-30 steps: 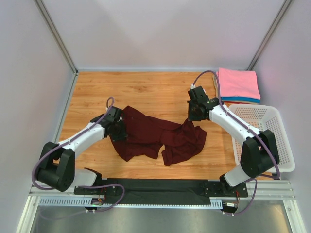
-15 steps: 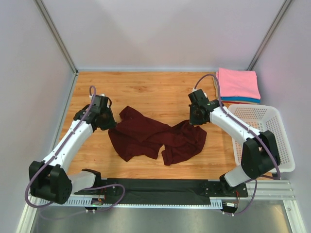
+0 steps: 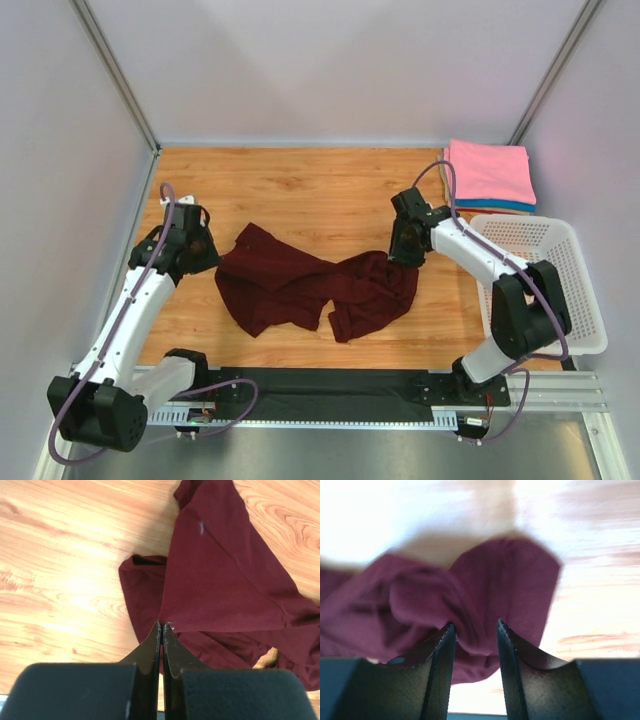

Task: Fold and stack the t-shirts
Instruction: Flatten the tshirt out

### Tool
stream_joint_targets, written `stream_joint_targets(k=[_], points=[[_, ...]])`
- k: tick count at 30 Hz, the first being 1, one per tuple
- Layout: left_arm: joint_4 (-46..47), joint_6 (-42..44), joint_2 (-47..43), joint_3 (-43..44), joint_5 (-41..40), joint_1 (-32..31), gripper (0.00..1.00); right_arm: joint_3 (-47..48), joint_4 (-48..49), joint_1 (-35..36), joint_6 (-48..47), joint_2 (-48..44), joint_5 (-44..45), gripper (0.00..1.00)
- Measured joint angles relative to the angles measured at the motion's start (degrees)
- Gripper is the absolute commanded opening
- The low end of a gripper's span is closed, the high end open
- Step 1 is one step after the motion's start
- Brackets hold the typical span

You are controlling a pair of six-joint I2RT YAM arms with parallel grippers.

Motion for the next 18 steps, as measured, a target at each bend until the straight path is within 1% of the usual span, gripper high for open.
stream_joint_targets(k=[3,8,11,14,16,17,18], points=[[-0.04,0.42,-0.48,-0.20,0.59,0.37,0.00,4.20,-1.97,-2.86,4.76,4.52,1.49,0.38],[2.38,0.13,-1.51,-4.55,5.77,1.20,0.00,11.98,-6.69,-6.43,12.04,12.92,1.86,0.37],[3.10,0.11,-0.70,-5.88,8.33,1.44,0.00,13.46,-6.91,-6.62,14.10,15.45,0.63,0.38],[4.02,0.11,0.74,-6.01,10.08,1.99,0.00,13.53,-7.04,-6.60,14.78,16.00,-0.52,0.38],[4.17,0.04,0.92,-6.01,10.36,2.54,0.00,13.77,-7.19,-6.51,14.71,16.00,-0.48,0.35],[4.20,0.04,0.72,-6.01,10.12,2.67,0.00,13.84,-7.23,-6.51,14.60,16.00,-0.24,0.29],[4.11,0.04,0.57,-5.99,9.62,2.71,0.00,13.97,-7.32,-6.51,14.29,16.00,0.11,0.25]])
